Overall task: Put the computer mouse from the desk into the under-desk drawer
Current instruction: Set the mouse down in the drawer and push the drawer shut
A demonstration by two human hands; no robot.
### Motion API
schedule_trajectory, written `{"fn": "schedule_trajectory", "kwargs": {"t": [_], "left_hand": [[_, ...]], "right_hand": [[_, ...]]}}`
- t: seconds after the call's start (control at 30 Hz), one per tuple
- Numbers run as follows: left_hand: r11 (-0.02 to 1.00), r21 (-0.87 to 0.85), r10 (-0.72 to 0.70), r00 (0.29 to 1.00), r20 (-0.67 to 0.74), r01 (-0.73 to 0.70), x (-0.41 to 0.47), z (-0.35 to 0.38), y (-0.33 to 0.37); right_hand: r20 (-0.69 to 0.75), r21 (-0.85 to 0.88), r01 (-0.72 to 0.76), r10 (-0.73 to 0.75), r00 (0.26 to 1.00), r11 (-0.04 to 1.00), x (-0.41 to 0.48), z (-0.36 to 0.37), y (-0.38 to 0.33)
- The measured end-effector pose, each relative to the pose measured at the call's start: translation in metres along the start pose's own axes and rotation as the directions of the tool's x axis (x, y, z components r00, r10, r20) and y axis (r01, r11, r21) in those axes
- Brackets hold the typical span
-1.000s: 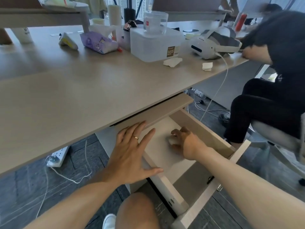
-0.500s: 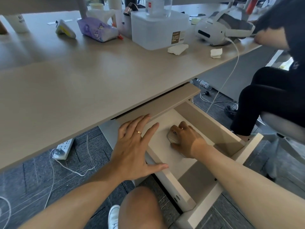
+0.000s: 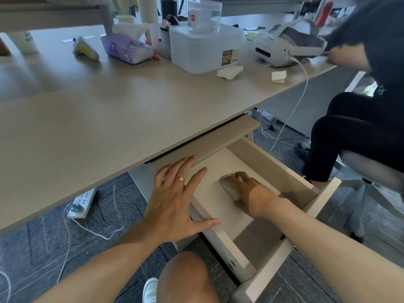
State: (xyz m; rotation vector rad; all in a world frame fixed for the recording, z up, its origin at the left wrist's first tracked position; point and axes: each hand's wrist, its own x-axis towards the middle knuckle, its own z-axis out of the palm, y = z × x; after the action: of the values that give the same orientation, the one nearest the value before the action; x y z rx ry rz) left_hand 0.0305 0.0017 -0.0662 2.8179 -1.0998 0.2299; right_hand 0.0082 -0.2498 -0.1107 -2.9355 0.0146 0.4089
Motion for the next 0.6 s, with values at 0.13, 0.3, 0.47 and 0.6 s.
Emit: {"fn": "schedule_trajectory", "kwargs": {"t": [0.13, 0.3, 0.47, 0.6], "left_hand": [[1.000, -0.008, 0.000, 1.000, -0.008, 0.000, 0.000, 0.001, 0.001], [1.000, 0.007, -0.001, 1.000, -0.012, 0.001, -0.001, 0.000, 0.001], [1.000, 0.006, 0.003, 1.000, -0.018, -0.003, -0.001, 0.000, 0.002], [1.000, 0.006, 0.012, 1.000, -0.027, -0.012, -0.005, -0.001, 0.002]], "right_hand": [[-0.008, 0.001, -0.023, 0.023, 1.000, 1.000, 0.000, 0.000, 0.002], [0.001, 0.037, -0.050, 0.050, 0.999, 0.998, -0.003, -0.003, -0.001], [-0.105, 0.034, -0.087, 0.090, 0.990, 0.996, -0.024, -0.034, -0.011], [-0.339, 0.010, -0.012, 0.015, 0.941, 1.000, -0.068, -0.054, -0.003]]}}
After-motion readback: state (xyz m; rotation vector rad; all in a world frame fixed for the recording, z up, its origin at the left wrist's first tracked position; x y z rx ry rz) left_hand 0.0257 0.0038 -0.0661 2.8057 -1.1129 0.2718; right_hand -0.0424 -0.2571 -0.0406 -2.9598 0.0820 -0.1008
